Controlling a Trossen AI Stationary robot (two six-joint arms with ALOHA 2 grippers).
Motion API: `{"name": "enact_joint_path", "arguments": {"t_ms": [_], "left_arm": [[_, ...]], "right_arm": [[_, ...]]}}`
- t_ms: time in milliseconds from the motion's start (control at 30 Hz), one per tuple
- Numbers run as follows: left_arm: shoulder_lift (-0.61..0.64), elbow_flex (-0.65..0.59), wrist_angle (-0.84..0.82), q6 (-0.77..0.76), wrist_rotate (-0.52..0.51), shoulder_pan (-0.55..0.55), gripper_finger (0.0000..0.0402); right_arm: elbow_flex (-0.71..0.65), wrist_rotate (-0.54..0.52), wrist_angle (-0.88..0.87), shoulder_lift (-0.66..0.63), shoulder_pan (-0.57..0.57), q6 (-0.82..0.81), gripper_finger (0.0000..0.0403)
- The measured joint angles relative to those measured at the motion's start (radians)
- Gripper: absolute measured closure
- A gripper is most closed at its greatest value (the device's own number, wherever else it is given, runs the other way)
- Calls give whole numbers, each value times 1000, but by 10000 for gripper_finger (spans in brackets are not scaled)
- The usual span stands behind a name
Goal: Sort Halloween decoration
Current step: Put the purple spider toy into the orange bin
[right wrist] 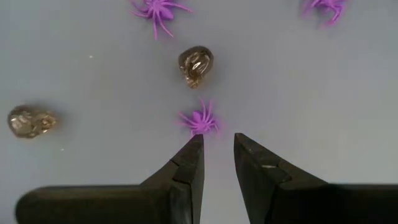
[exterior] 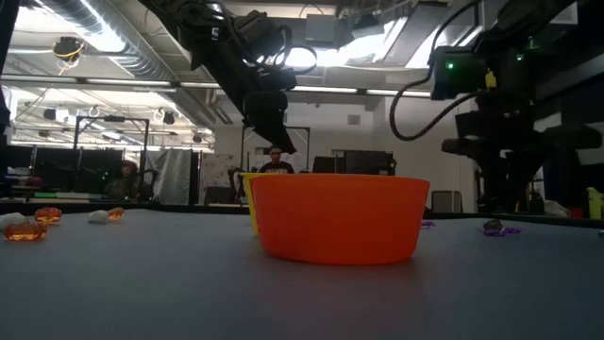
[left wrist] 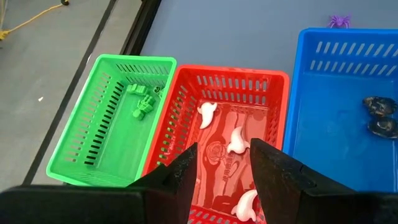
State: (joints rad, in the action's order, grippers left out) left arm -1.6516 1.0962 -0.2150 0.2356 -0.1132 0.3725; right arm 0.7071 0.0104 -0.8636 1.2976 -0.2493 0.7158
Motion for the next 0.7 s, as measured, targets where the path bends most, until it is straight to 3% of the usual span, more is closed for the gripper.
{"name": "enact_joint_path", "arguments": {"t_ms": [700], "left_arm": [[0, 0, 0, -24, 0, 0, 269]], "right_arm": [[0, -3, 34, 133, 0, 55, 317]]}}
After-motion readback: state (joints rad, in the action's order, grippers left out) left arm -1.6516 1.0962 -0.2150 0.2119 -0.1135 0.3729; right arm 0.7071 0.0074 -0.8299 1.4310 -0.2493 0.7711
